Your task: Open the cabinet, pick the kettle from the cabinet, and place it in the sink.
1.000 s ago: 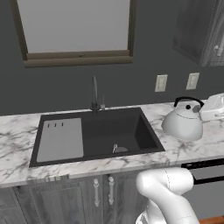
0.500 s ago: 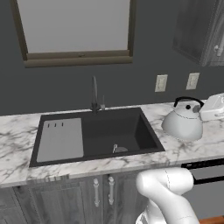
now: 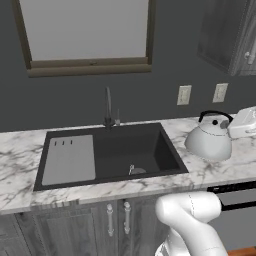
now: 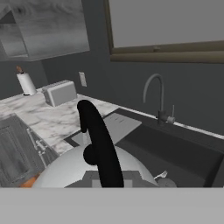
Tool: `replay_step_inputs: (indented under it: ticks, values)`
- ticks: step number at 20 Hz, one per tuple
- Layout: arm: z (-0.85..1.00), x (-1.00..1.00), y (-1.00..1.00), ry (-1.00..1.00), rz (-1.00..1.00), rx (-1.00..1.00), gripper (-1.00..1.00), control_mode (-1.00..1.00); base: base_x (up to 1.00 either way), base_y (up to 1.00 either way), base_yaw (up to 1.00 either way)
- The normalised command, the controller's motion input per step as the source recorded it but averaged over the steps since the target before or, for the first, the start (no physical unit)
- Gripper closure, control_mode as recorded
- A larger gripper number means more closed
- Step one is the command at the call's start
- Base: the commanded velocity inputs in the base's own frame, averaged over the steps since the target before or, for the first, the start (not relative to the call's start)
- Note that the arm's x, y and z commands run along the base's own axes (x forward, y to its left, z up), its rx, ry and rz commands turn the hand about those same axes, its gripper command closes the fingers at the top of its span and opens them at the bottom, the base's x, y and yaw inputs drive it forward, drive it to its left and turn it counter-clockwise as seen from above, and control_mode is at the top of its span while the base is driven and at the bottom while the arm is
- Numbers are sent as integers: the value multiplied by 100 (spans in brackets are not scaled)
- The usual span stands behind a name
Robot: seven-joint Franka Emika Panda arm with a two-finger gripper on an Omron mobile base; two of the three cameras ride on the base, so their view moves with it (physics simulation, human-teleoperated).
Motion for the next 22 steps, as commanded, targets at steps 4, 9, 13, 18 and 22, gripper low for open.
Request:
replay_step_inputs:
  ticks: [4,9,13,18,22]
  values:
    - [0,0,0,0,0,0,100,-100,0,0,0]
    - [0,0,0,0,0,0,100,-100,0,0,0]
    - [0,0,0,0,0,0,100,-100,0,0,0]
    - [0,0,0,0,0,0,100,-100,0,0,0]
    - [0,0,0,0,0,0,100,-100,0,0,0]
